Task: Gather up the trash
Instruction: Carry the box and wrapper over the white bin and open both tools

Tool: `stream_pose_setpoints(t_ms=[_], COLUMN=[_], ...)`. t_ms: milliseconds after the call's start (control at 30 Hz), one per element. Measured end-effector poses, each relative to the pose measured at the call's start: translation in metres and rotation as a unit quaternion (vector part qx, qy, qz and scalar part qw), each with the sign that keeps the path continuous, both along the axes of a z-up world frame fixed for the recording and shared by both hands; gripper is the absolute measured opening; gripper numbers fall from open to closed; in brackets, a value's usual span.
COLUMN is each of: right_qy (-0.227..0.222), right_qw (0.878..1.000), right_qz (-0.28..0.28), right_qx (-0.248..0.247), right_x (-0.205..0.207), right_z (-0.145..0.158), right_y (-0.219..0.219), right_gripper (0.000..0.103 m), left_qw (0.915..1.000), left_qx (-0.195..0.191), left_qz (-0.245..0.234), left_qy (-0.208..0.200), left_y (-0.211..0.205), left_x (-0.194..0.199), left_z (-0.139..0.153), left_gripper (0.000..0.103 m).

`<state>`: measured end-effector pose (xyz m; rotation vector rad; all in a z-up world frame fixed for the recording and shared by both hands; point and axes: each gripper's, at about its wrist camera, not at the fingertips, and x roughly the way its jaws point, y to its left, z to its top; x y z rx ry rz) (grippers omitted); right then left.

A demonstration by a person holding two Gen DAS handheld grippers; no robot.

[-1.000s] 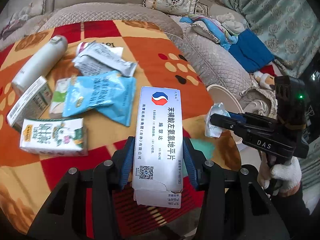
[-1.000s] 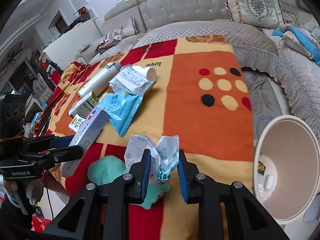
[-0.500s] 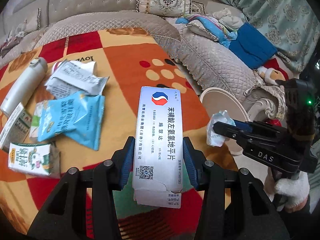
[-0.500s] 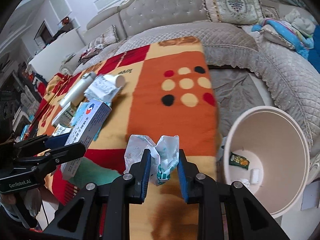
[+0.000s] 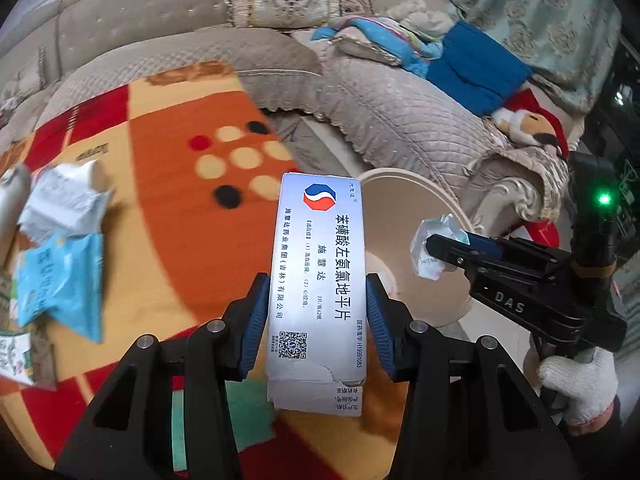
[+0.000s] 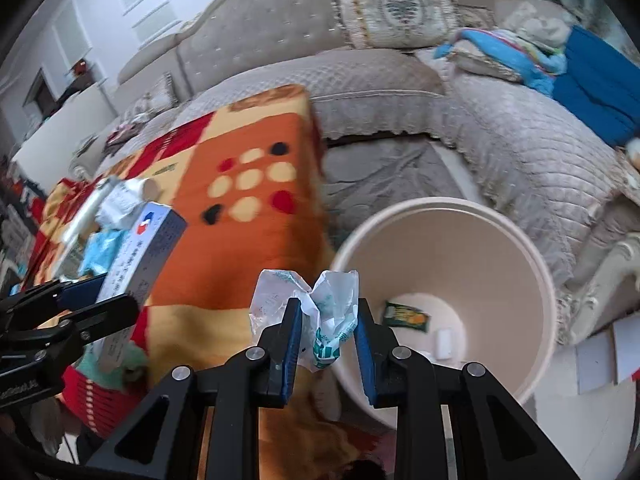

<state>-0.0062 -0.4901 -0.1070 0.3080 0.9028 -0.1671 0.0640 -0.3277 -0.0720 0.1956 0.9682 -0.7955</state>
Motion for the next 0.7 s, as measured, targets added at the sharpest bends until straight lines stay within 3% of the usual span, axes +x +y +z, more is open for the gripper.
stream_pose_setpoints(t_ms=[467,533,567,600,700], right_qy=[0.039,0.044,0.045,0.043,0.042], right_qw=[0.995,0.994,0.993,0.992,0.991], right_qz=[-0.088,-0.1,-0.108,-0.115,-0.123], right_qx=[-0.008,-0.006,-0.005,0.0,0.008], right_x=[-0.032,-0.035,-0.037,-0.04,-0.045], right_z=[-0.034,-0.039,-0.041,-0.043,-0.046], right_y=[-0.073,-0.079,-0.084,-0.088,-0.095], right_gripper=[0.025,0.034,0.047,0.052,0.052], left_qw=[0.9986,0.9983,0.9979,0.9976,0.9976], left_qx=[-0.015,-0.022,-0.025,-0.028,-0.028], left_qz=[-0.043,-0.047,-0.05,-0.052,-0.051], left_qy=[0.025,0.028,0.032,0.036,0.037], left_y=[-0.087,-0.093,-0.095,-0.097,-0.098], left_x=[-0.011,-0.009,-0.008,-0.008,-0.007], left_z=[-0.02,-0.024,-0.025,-0.027,-0.028], left_gripper=[0.047,0.049,0.054,0.056,0.058])
